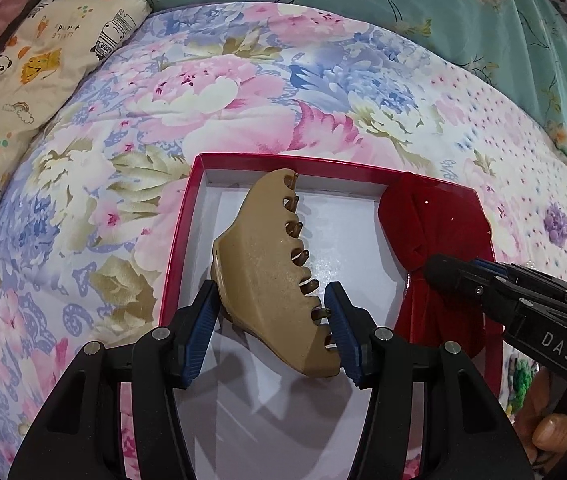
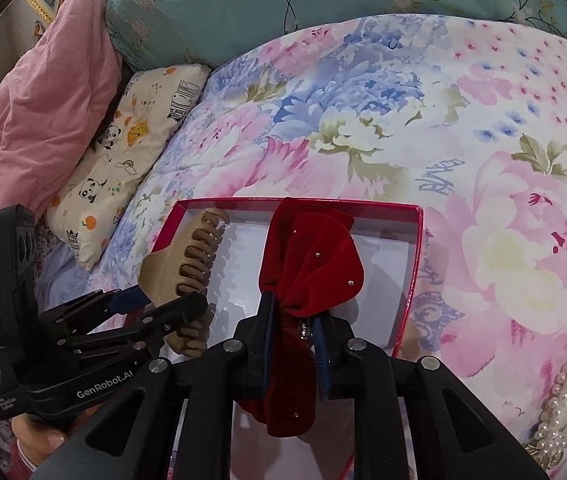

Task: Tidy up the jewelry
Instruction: 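Open both tools to release the claw clip and bow in the box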

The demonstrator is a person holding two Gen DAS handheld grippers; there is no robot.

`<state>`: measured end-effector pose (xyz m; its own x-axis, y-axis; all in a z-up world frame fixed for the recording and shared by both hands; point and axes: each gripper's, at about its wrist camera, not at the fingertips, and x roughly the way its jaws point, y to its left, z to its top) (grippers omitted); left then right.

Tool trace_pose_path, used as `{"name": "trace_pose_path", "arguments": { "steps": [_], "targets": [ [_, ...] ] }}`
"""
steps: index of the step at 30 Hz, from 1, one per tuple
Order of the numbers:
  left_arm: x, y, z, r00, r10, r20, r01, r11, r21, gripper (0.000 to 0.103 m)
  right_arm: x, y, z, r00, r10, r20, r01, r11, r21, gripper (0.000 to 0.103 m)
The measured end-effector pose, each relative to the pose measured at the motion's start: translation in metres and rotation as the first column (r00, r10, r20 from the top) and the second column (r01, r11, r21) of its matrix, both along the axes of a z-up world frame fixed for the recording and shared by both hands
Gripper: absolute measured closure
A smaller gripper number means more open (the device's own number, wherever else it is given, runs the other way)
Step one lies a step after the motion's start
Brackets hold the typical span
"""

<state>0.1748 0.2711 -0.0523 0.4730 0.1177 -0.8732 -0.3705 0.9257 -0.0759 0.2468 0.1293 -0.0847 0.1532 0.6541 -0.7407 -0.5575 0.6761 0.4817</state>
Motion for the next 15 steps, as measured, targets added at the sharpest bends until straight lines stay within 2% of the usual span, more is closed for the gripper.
{"name": "trace_pose_path", "arguments": {
  "steps": [2,7,12,15],
  "targets": [
    [0.000,0.001,0.000,1.000,-0.001,-0.004,0.001,1.000,-0.005,0.050,0.000,-0.001,0.001,1.000,-0.002,-0.003,0.002,1.000,-0.003,0.079],
    [-0.002,-0.001,0.000,1.000,-0.001,-0.008,0.000,1.000,-0.011,0.049,-0.001,-0.006,0.006,1.000,-0.006,-0.005,0.006,1.000,0.010,0.063],
    [-0.004,-0.001,0.004,1.000,0.002,-0.006,-0.002,0.999,-0.034,0.048,-0.002,-0.011,0.012,1.000,-0.019,-0.006,0.019,1.000,0.024,0.062],
    [-0.007,-0.002,0.009,1.000,0.007,0.005,-0.007,1.000,-0.028,0.041,-0.003,-0.019,0.019,0.999,-0.032,-0.003,0.032,0.999,0.043,0.060]
  ]
}}
